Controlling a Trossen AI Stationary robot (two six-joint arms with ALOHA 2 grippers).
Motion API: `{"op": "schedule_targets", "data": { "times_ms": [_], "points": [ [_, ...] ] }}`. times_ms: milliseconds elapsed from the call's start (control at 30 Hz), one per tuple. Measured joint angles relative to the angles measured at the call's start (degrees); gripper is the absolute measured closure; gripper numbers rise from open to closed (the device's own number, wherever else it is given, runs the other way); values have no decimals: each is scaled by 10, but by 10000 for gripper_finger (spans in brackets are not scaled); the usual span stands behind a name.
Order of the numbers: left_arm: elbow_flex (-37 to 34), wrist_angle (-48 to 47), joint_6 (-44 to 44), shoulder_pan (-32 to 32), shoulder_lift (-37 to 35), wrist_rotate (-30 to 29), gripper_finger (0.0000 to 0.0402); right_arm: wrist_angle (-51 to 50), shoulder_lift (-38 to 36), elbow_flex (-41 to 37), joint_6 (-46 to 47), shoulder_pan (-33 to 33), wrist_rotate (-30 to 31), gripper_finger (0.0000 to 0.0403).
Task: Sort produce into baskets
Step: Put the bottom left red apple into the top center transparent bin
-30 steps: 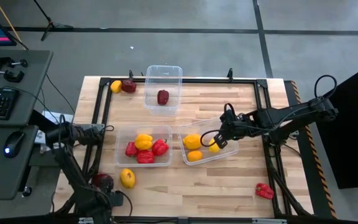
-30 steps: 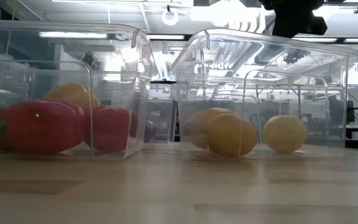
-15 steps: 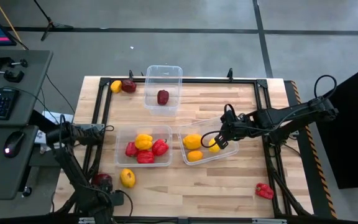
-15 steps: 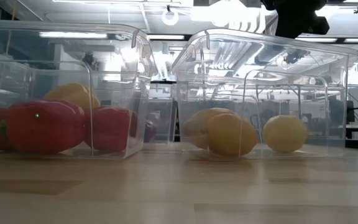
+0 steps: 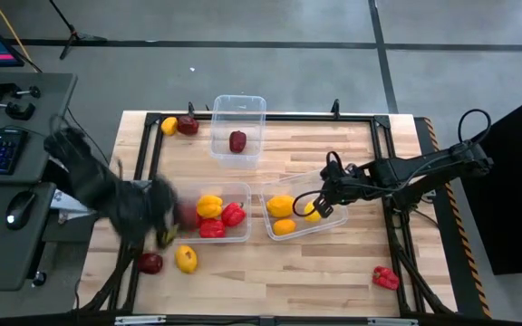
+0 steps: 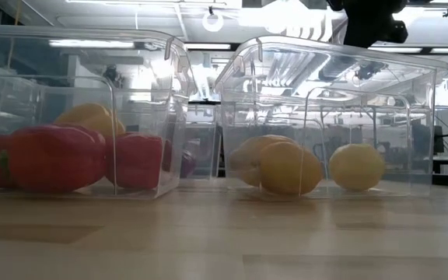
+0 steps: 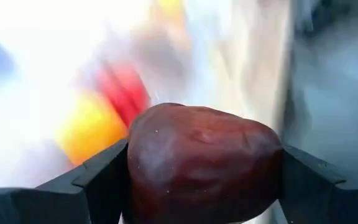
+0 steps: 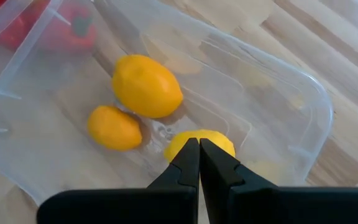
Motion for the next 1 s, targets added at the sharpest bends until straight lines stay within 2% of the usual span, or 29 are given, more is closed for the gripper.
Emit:
{"op": "schedule_targets", "data": {
  "times_ms": [100, 133, 200, 267, 333, 500, 567, 767, 867, 1000],
  "points": [
    [12, 64, 119, 105, -45, -159, 99, 25, 0, 0, -24, 0, 12, 403],
    [10, 94, 166, 145, -57, -188, 99, 37, 0, 0, -31, -1, 19, 403],
    [3, 148, 262, 224, -76, -202, 99, 62, 0, 0, -34, -2, 29, 403],
    [-12, 191, 345, 305, -89, -175, 99, 87, 0, 0, -35, -5, 42, 403],
    [-32, 225, 403, 385, -93, -119, 99, 113, 0, 0, -35, -7, 60, 403],
    [-124, 358, 444, 568, -69, 118, 100, 179, 0, 0, -35, -9, 107, 403],
    [-152, 387, 442, 623, -35, 182, 95, 202, 0, 0, -35, -9, 123, 403],
    [-138, 405, 433, 717, 86, 237, 86, 248, 0, 0, -34, -9, 140, 403],
    [-123, 402, 429, 730, 124, 250, 85, 260, 0, 0, -34, -9, 140, 403],
    [-117, 403, 434, 731, 137, 250, 84, 285, 0, 0, -35, -9, 140, 403]
  ]
}}
